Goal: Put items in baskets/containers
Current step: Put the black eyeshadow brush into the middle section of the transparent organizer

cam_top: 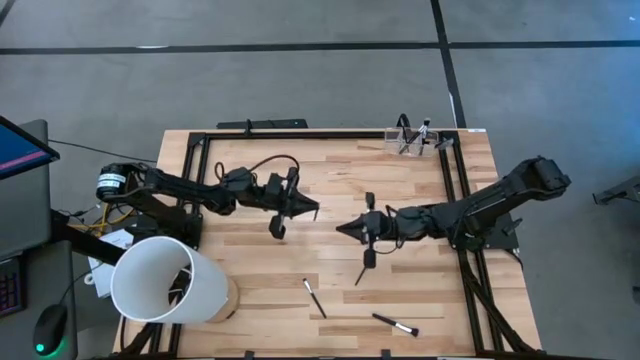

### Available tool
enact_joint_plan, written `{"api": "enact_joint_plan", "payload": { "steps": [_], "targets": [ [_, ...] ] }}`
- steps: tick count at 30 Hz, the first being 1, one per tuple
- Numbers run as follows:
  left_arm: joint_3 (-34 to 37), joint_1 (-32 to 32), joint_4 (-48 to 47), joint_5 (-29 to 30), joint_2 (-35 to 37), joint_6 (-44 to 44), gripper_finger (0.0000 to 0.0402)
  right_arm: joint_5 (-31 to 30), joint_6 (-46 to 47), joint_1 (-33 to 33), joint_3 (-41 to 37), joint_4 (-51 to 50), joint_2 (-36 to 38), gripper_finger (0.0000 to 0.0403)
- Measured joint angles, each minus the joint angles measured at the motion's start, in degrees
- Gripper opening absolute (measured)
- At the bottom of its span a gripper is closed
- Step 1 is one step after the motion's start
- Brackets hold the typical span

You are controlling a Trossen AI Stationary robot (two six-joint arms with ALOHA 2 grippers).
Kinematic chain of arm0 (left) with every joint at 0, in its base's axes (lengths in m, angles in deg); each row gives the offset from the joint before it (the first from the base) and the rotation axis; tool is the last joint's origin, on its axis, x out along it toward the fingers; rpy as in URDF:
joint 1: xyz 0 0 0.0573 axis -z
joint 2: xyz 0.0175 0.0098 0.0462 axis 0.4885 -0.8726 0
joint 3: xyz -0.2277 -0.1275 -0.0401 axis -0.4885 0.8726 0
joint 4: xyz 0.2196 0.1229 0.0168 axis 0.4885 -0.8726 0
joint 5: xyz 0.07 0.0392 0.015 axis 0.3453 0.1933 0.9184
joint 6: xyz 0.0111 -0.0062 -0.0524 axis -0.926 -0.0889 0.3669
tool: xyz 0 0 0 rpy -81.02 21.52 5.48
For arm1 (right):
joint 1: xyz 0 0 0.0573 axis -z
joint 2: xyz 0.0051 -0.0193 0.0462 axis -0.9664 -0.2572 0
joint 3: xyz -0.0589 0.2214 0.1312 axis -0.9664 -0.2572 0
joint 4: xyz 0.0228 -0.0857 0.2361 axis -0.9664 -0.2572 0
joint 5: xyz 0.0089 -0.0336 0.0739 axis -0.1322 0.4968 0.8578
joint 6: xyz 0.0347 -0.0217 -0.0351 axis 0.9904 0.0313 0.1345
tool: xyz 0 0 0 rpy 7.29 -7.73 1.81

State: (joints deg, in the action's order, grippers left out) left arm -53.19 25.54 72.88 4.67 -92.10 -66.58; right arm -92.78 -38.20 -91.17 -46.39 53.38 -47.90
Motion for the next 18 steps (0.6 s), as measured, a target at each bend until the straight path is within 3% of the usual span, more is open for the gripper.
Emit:
{"api": "enact_joint_plan", "payload": {
  "steps": [5,10,18],
  "targets": [
    [0.08,1.59,0.61,-0.07,-1.68,-0.36,0.0014,-0.03,-0.86,2.16,0.09,10.56,-6.32,0.0],
    [0.15,1.68,0.58,-0.75,-2.6,-0.52,0.0013,0.02,-0.78,4.05,1.73,12.01,-10.44,0.0005],
    [1.33,1.34,1.02,-2.71,-2.31,-0.38,0.0015,0.07,-0.24,3.49,2.67,12.19,-10.4,0.0099]
  ]
}}
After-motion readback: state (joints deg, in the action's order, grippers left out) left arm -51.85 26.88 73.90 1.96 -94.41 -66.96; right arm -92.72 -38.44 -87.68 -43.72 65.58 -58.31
